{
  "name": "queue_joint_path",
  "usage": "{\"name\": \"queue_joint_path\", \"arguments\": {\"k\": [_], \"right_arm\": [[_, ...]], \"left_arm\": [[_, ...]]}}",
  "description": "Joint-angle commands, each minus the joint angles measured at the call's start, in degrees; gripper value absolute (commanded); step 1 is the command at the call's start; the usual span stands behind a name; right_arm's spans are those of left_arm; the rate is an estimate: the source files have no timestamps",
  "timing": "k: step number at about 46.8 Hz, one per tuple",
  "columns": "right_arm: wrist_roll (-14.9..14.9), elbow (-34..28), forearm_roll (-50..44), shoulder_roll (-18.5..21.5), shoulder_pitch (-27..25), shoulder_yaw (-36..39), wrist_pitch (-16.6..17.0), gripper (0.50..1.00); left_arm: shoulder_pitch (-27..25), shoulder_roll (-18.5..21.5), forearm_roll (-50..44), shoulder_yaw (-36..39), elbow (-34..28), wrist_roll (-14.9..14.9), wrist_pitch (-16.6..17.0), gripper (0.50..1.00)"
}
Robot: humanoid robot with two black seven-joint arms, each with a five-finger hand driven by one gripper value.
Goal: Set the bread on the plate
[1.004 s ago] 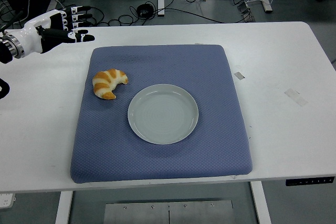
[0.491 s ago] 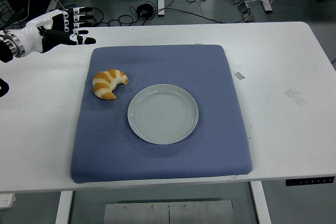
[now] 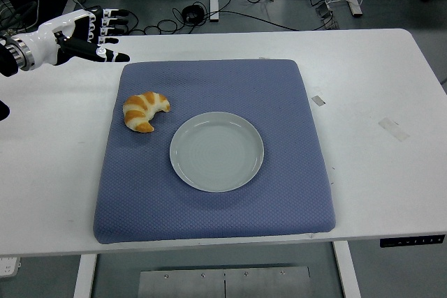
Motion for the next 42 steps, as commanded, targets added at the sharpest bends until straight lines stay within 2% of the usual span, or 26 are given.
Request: {"name": "queue_joint_path", "arguments": {"k": [1,24,42], "right_arm": [[0.00,0.00,0.00,0.00,0.00,0.00,0.00,1.000],[0.00,0.00,0.00,0.00,0.00,0.00,0.00,1.000],[0.00,0.00,0.00,0.00,0.00,0.00,0.00,1.000]], "left_arm": [[-0.55,-0.05,2.94,1.26,-0.07,0.02,0.00,0.919],[-6.44,0.30,7.52,12.07,-2.80,0.11,0.70,0.919],[-6.18,-0.40,12.27,13.39,-2.97,0.11,1.49,0.921]]}}
